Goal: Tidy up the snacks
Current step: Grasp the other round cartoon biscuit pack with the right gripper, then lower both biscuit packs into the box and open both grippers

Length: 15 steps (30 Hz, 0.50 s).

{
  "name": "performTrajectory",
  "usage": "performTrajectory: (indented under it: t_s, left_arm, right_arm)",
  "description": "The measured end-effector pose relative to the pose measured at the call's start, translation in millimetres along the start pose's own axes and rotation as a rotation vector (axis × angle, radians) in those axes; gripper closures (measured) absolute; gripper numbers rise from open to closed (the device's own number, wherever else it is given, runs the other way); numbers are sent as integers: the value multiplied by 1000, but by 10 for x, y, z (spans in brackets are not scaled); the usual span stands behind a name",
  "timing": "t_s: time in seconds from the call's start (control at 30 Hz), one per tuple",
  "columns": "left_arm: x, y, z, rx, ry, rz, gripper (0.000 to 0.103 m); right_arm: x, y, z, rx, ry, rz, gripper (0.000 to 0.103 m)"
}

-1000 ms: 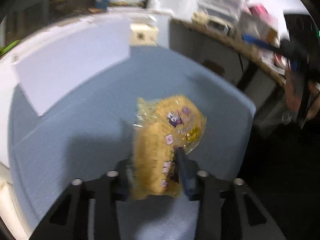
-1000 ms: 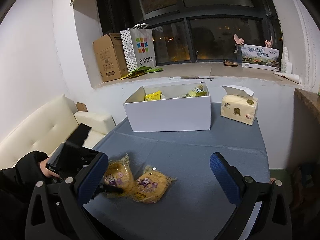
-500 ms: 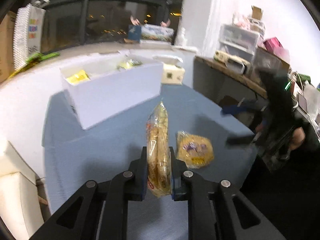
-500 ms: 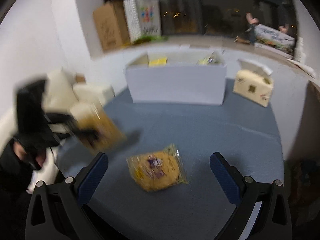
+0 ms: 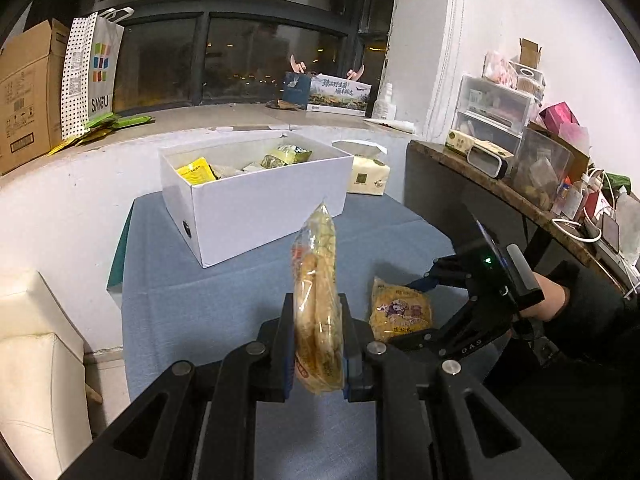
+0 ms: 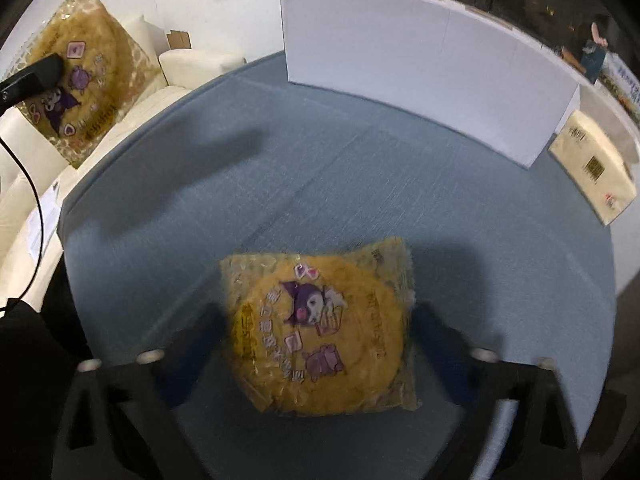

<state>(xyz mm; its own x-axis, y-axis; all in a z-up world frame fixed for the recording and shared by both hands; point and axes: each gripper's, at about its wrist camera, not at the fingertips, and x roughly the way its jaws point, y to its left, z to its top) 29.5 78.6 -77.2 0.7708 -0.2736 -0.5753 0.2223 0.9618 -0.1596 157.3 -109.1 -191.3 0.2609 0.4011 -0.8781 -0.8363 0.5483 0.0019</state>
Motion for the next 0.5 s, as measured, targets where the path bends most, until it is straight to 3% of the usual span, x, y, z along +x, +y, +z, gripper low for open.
performTrajectory:
  t_s: [0.03,0.2,0.33,0.5]
  left_arm:
    - [0,-5,3,1,-3,1,85]
    - [-11,26,83,-16,-31,1,85]
    - [-28,111,332,-56,-102,5,85]
    - [70,284,954,-98,-216,30,85]
  right_arm:
    - [-21,-2,-7,4,-8,6,22]
    - [-229,-68,-48,49,-70,23,23]
    - [-676,-224,27,147,-205,60,23]
    - [-1241,-606,390,266,-393,114,23]
